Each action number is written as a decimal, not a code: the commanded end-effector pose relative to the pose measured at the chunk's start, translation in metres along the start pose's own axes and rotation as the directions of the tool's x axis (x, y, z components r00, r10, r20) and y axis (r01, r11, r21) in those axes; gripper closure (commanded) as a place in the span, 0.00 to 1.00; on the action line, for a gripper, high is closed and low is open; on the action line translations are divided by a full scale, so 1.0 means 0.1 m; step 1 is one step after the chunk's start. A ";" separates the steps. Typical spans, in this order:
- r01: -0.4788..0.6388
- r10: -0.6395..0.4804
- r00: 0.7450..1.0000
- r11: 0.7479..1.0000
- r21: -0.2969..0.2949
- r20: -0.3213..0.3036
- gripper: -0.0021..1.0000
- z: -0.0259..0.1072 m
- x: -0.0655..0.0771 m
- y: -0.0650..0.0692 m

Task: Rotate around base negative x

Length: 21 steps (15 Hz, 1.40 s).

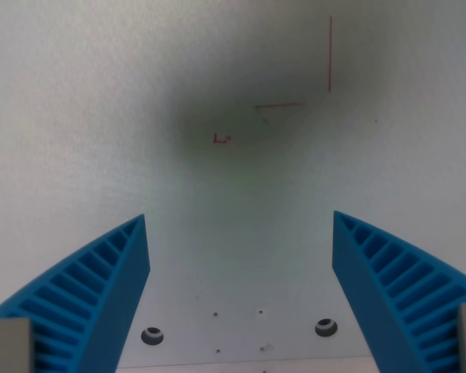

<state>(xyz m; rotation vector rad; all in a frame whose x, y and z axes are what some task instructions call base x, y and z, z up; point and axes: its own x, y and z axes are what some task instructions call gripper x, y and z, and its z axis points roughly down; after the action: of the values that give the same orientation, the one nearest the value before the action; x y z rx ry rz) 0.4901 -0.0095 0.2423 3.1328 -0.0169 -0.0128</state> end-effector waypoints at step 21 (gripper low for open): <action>-0.003 0.002 1.000 0.970 -0.242 -0.004 0.00 -0.01 0.00 0.00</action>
<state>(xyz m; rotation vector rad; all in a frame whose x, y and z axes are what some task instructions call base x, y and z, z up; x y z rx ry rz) 0.4904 -0.0125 0.2426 3.0618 0.0083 -0.0099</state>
